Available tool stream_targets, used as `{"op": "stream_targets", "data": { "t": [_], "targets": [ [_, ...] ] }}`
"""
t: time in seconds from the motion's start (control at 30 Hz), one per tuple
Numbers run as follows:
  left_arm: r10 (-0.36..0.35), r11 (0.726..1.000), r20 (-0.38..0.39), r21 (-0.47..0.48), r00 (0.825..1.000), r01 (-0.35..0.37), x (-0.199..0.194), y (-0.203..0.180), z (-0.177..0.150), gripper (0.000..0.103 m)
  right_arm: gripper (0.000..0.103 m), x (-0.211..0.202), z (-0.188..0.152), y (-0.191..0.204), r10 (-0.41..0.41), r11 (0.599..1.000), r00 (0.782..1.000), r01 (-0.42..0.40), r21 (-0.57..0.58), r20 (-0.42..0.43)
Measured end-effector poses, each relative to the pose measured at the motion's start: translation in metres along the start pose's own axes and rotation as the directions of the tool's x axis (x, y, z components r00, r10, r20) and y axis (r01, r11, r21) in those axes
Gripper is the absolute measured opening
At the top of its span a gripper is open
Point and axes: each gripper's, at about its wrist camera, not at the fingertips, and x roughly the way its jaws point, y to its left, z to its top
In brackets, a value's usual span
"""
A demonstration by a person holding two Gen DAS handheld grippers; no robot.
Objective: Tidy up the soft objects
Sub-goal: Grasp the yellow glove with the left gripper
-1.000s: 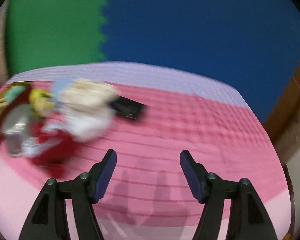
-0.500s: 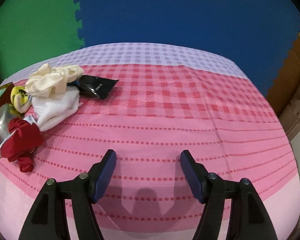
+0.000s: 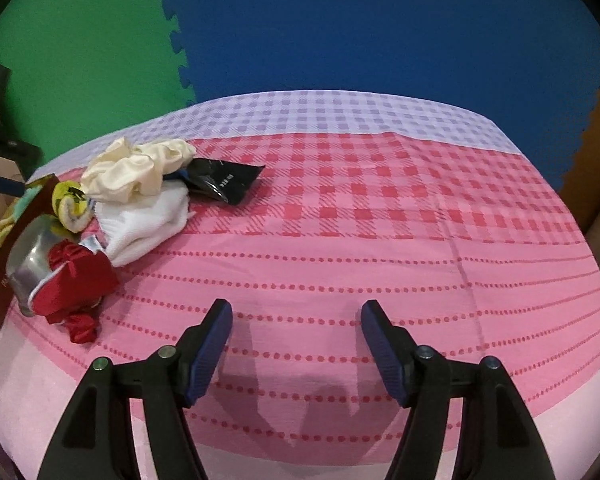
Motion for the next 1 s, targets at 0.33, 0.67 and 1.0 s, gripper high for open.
{"op": "stream_targets", "data": {
  "t": [0.33,0.67,1.0],
  "targets": [
    [0.055,0.997,-0.075,0.05,0.996,-0.052,0.035,-0.002,0.009,0.073,0.069,-0.004,0.001,0.002,0.027,1.0,1.0,-0.027,0.004,-0.001],
    [-0.143,0.989,0.015,-0.018,0.99,0.144,0.024,0.012,0.006,0.021,0.069,-0.001,0.002,0.002,0.027,1.0,1.0,-0.027,0.004,-0.004],
    [-0.252,0.964,0.253,-0.013,0.934,0.264,-0.078,0.01,-0.085,0.02,0.069,-0.003,0.001,0.002,0.042,0.999,0.999,-0.042,0.007,0.006]
  ]
}}
